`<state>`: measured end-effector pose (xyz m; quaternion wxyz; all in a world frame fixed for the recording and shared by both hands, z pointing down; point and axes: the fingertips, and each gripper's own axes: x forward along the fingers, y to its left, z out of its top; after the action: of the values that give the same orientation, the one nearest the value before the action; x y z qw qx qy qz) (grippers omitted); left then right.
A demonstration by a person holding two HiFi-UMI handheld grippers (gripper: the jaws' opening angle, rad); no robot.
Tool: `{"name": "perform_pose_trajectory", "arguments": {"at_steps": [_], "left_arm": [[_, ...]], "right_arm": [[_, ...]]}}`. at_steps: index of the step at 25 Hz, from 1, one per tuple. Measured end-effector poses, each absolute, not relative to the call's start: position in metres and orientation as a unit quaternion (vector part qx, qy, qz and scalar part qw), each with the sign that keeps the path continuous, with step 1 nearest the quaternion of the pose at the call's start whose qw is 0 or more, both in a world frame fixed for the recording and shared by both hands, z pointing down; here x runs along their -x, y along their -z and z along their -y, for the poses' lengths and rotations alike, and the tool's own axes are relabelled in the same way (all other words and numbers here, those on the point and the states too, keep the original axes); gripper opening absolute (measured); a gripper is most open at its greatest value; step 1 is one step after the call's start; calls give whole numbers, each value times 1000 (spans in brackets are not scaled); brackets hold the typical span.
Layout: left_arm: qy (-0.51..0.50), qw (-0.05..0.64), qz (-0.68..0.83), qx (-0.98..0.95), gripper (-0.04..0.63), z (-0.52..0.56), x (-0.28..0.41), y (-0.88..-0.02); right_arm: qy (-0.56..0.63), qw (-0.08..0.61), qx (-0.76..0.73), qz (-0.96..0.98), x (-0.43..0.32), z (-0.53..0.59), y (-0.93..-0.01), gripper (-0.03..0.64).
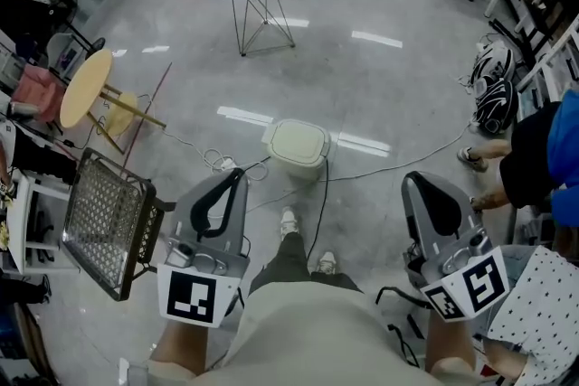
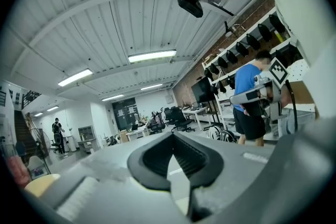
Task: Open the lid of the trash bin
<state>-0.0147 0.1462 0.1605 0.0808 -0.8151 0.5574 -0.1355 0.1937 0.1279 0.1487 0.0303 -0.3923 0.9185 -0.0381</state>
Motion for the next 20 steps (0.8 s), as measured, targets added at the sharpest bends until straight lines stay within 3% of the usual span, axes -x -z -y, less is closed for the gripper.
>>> {"name": "perform_pose_trajectory", "arguments": {"at_steps": [20], "left_arm": [[133, 53, -556, 819, 2, -4, 133, -203]], "right_arm": [[44, -13, 417, -908, -90, 12, -182, 3]]}}
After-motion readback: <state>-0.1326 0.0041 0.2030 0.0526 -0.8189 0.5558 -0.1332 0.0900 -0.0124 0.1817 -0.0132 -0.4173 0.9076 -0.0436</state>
